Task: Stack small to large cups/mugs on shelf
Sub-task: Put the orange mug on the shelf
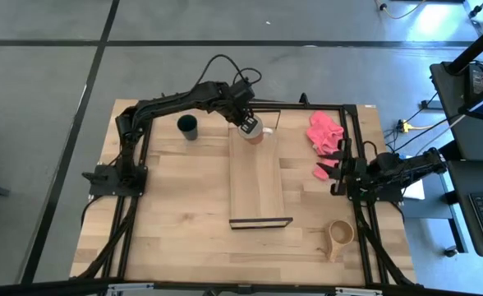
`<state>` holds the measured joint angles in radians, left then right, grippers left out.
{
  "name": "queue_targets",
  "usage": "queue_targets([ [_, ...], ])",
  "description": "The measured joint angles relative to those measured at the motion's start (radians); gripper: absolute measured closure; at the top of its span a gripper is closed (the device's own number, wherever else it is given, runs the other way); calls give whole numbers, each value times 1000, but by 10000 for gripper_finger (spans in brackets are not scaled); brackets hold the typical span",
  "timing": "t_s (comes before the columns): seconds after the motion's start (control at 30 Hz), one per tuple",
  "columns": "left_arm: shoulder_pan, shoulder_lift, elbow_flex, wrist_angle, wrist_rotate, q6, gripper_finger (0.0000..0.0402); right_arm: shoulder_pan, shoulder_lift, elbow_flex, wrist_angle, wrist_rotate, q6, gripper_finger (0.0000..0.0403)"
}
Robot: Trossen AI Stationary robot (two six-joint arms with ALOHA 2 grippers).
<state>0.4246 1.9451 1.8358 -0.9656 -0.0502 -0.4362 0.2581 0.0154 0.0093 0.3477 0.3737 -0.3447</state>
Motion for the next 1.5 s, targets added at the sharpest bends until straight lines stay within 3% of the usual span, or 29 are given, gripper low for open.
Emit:
queue_targets([
  [0.43,-1,23,-1,14,15,1,387,0,2,0,39,1,49,292],
  [0.63,-1,23,-1,14,15,0,387,0,45,36,-62,157,251,292],
  [0.73,-2,23,-1,13,16,0,386,0,101,81,-86,159,261,292],
  [0.87,-2,23,-1,1,16,-2,386,0,213,207,-91,68,145,292],
  [0.97,-2,23,-1,6,16,-4,386,1,327,345,-165,138,114,292],
  [1.07,-2,23,-1,4,18,-5,386,0,445,491,-370,371,211,292],
  [1.13,-2,23,-1,3,20,-6,386,0,524,582,-524,450,293,292],
  [1.3,-2,23,-1,-4,19,-6,386,-1,689,768,-741,390,385,292],
  [1.5,-6,23,-1,-5,19,-6,384,-89,838,890,-860,428,744,292],
])
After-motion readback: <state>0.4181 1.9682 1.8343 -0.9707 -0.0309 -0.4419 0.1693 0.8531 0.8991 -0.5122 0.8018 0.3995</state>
